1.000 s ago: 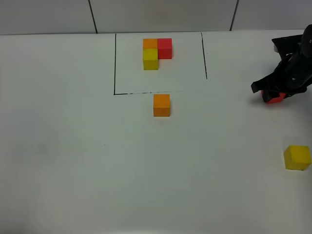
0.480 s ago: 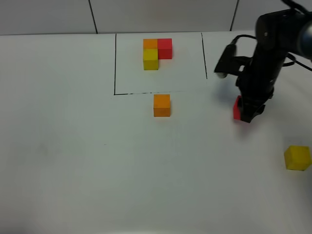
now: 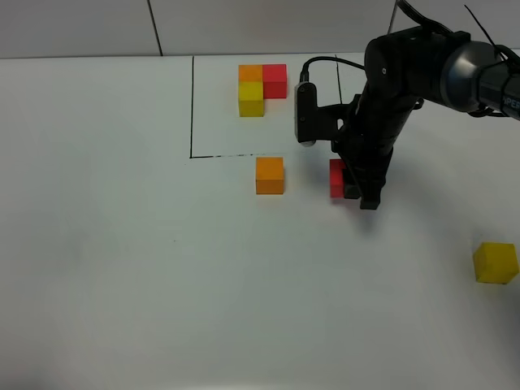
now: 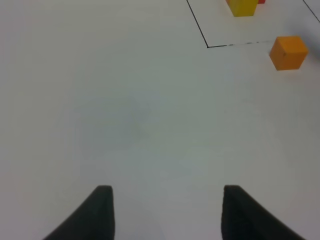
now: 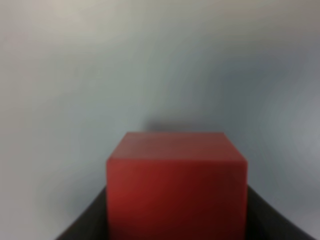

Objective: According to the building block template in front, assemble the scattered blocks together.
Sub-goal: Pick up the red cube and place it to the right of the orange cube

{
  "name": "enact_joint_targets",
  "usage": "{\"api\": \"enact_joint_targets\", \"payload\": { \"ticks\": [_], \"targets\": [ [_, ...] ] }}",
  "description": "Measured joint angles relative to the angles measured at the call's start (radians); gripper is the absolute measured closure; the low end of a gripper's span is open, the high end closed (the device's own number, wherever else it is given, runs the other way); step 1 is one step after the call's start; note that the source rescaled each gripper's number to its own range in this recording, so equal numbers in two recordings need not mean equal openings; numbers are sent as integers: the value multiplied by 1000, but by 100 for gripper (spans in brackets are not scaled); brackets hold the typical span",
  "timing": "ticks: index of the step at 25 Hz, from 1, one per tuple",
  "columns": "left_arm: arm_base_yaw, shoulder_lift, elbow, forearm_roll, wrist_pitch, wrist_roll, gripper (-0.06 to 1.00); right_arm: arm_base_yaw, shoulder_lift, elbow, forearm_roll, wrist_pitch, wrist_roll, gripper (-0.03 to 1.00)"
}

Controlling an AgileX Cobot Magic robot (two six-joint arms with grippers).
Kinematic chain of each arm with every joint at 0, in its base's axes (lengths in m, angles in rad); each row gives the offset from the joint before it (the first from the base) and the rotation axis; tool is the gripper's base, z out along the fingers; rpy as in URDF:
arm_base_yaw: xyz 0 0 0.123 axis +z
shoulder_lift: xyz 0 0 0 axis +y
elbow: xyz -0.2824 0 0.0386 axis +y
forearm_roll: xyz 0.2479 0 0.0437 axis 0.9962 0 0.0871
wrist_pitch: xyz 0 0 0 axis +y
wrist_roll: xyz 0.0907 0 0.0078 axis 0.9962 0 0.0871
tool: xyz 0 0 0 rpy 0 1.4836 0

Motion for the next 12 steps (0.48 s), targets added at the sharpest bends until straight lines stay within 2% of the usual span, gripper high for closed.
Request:
{"api": "enact_joint_targets", "payload": {
  "ticks": [12],
  "targets": [
    [0,0,0,0,0,0,85,37,162,-244,51,78,6,95]
  ]
}}
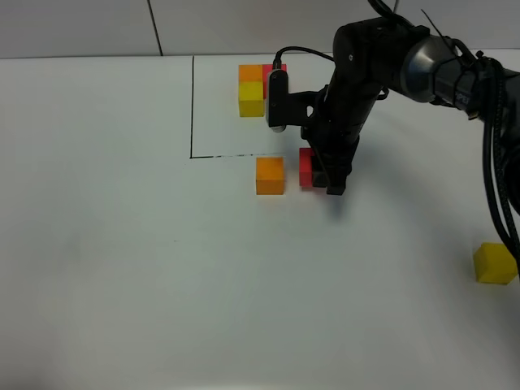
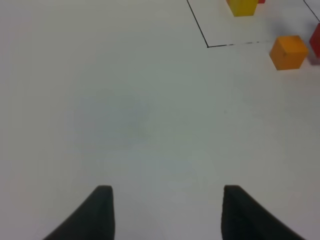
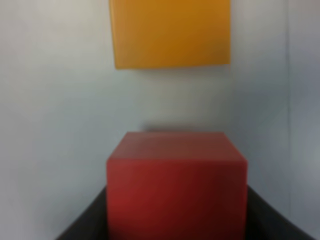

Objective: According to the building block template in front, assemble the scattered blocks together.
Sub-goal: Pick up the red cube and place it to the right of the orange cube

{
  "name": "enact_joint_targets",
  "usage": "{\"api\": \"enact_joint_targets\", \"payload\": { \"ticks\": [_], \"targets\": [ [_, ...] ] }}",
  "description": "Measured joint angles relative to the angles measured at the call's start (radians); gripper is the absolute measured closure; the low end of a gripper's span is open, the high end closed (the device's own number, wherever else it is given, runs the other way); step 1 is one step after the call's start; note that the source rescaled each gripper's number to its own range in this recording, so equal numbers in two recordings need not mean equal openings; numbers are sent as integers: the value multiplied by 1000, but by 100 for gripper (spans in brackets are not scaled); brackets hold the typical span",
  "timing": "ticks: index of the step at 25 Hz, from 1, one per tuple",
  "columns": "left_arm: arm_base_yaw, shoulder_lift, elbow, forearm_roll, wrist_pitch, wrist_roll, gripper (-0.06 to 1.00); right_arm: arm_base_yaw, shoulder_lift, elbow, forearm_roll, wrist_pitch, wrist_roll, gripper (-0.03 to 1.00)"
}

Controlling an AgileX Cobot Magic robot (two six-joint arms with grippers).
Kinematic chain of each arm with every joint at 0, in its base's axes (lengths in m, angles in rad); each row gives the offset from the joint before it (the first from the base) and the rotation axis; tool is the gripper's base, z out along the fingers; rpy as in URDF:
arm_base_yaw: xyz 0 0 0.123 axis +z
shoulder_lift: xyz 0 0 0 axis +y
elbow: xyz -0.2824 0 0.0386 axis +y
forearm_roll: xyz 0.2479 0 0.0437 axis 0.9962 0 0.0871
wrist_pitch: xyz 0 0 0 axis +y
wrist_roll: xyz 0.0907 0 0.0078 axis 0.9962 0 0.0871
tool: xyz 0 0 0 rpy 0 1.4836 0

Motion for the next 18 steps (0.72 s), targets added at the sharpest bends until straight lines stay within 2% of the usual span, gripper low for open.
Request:
{"api": "enact_joint_targets", "payload": {
  "ticks": [18],
  "targets": [
    [0,0,0,0,0,0,85,21,83,-55,21,12,1,95]
  ]
}}
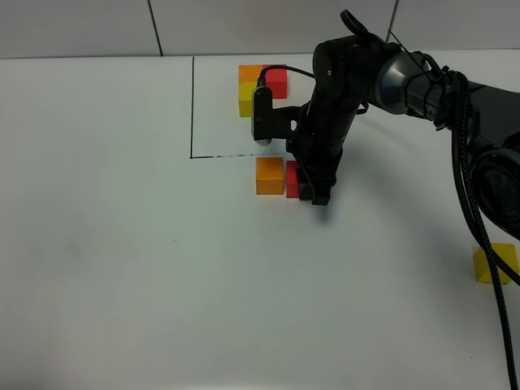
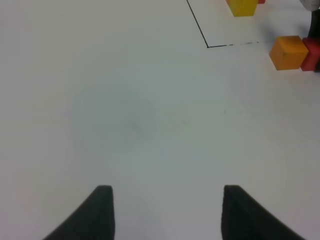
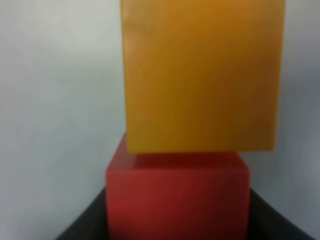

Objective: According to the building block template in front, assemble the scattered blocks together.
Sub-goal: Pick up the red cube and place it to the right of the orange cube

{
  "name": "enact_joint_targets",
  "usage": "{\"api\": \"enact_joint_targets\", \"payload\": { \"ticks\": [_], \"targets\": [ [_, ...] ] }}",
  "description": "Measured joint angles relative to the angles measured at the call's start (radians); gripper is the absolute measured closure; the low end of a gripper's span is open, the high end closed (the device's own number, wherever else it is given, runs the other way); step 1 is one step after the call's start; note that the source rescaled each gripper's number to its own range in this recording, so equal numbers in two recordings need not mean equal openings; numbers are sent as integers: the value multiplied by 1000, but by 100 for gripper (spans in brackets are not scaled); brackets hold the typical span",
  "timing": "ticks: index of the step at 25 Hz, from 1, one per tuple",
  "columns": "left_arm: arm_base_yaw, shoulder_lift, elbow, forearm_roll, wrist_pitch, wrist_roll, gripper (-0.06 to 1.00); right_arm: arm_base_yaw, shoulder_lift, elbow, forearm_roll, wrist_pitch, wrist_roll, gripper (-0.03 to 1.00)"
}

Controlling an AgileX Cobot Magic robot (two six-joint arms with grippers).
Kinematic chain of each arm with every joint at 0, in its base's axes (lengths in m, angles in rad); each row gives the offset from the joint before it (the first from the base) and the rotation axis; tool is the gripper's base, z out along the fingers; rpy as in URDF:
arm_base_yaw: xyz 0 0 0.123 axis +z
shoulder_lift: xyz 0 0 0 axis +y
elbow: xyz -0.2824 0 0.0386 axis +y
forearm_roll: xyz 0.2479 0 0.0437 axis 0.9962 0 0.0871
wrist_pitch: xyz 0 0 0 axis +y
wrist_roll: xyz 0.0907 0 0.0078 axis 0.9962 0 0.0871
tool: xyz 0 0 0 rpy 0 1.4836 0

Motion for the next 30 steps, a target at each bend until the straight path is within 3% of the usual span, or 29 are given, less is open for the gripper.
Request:
{"api": "enact_joint_targets", "payload": {
  "ticks": [18,30],
  "targets": [
    [0,0,0,0,0,0,85,0,1,0,-8,-19,31,95],
    [0,0,0,0,0,0,85,0,1,0,-7,-20,-32,95]
  ]
}}
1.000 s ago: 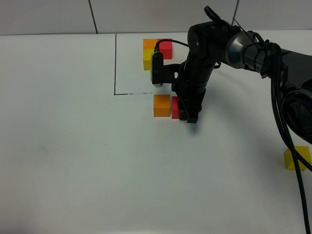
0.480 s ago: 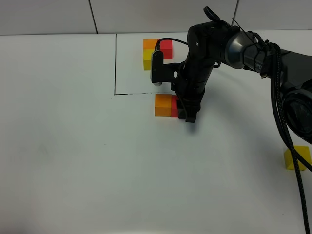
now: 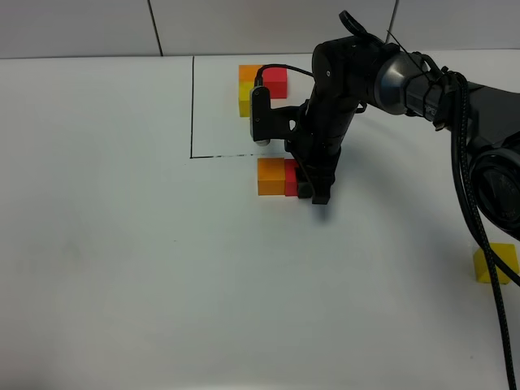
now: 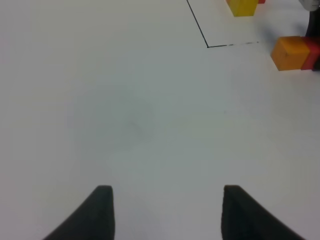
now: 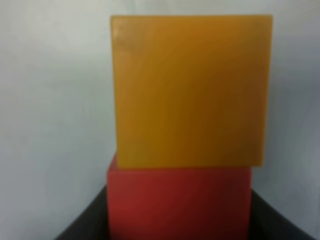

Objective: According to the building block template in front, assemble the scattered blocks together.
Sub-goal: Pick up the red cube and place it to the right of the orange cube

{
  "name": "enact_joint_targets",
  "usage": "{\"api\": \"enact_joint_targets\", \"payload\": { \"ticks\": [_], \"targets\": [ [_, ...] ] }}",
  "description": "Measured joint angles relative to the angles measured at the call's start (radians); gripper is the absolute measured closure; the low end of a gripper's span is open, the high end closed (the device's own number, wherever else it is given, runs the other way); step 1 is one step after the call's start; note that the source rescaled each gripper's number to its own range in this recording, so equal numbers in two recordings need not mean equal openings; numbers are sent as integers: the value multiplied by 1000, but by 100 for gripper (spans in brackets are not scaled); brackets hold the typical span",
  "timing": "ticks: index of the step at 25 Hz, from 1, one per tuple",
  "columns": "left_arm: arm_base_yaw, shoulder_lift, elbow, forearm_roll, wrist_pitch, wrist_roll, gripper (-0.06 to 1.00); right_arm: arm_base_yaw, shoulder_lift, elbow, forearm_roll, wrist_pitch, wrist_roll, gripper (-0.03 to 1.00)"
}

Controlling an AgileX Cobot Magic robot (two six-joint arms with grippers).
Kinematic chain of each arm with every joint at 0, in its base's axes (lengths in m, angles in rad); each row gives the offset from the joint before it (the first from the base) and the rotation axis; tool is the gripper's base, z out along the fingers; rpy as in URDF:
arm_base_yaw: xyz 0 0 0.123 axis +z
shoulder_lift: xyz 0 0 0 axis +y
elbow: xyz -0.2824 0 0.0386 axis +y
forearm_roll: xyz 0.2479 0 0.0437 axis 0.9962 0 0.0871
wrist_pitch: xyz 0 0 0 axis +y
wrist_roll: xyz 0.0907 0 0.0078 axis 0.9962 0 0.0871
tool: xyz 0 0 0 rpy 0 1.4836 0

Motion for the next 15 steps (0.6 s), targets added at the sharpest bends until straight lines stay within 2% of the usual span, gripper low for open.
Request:
{"api": "enact_joint_targets", "payload": {
  "ticks": [15],
  "targets": [
    [0,0,0,0,0,0,85,1,0,0,-9,0,-30,95]
  ]
}}
